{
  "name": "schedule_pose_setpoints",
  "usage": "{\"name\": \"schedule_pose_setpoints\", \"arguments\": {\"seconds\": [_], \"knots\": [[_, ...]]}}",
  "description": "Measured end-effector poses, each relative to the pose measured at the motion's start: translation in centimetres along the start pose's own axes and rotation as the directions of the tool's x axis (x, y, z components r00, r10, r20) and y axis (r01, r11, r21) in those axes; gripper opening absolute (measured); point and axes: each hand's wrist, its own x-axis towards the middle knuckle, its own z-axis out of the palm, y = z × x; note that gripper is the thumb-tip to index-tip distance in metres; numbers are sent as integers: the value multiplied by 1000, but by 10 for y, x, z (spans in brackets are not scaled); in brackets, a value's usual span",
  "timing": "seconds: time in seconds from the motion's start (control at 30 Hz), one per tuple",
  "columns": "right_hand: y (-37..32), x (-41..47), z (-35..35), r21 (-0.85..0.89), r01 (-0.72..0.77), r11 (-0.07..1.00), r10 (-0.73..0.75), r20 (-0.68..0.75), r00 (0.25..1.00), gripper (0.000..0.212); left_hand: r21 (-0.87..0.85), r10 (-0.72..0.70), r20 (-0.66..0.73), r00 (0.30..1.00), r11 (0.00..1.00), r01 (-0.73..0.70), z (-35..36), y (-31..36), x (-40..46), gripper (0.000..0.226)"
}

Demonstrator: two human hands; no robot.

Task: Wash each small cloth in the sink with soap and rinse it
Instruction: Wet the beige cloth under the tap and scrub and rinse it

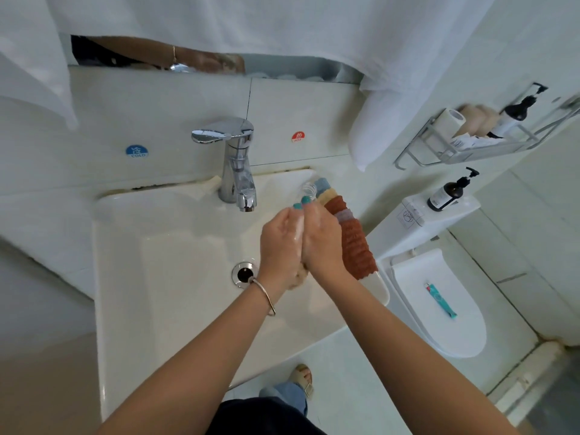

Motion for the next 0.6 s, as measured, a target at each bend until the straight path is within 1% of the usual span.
{"name": "schedule_pose_setpoints", "arguments": {"seconds": [0.03,0.07,0.1,0.13,0.17,0.23,0.27,0.3,0.33,0.37,0.4,0.43,0.47,0.5,0.53,0.57,0.6], "knots": [[-2,-3,-1,-29,19,999,-19,1,1000,31,14,2,-25,1000,1000,-1,0,3,3,39],[-5,-9,0,-39,92,995,-91,13,996,33,7,-1,-56,998,1000,1,-2,5,9,40],[-8,-16,1,-33,151,988,-149,43,988,36,-8,-8,-82,997,1000,7,-5,5,14,41],[-9,-19,0,-41,173,984,-169,75,983,38,-4,-8,-87,996,1000,8,-5,4,17,41],[-7,-13,-2,-75,140,987,-134,73,988,37,34,-4,-75,997,999,6,-5,4,13,40],[-4,5,-8,-147,22,989,-16,39,999,33,73,10,-1,1000,997,-10,1,4,1,35],[-4,6,-8,-217,28,976,-22,28,999,32,51,9,-5,1000,999,-9,3,6,0,35],[-8,0,-6,-242,77,967,-70,40,997,35,13,-7,-37,999,1000,8,1,7,3,38],[-8,-8,-2,-265,173,949,-157,81,984,41,-45,-48,-66,997,998,45,-3,8,9,41],[-10,-18,-1,-187,205,961,-187,106,977,42,-102,-92,-70,993,991,85,-5,6,11,42],[-11,-20,-3,-92,161,983,-153,93,984,39,-126,-115,-55,992,986,107,-5,6,9,41],[-8,-11,-5,-44,71,996,-69,56,996,35,-97,-111,-44,993,990,107,-2,3,3,39],[-4,-2,-8,-34,-12,999,14,37,999,33,-47,-93,-16,996,995,92,2,3,-4,38],[-1,3,-9,-116,-42,992,45,27,999,31,-28,-83,15,996,996,83,5,1,-8,36],[0,1,-10,-209,15,978,-12,17,1000,27,-32,-80,17,997,996,80,6,1,-6,36],[-2,-7,-8,-258,119,959,-117,23,993,25,-57,-101,-12,995,993,100,4,1,1,37],[-4,-16,-4,-269,226,936,-219,55,974,28,-94,-132,-41,990,987,128,2,0,7,38]]}}
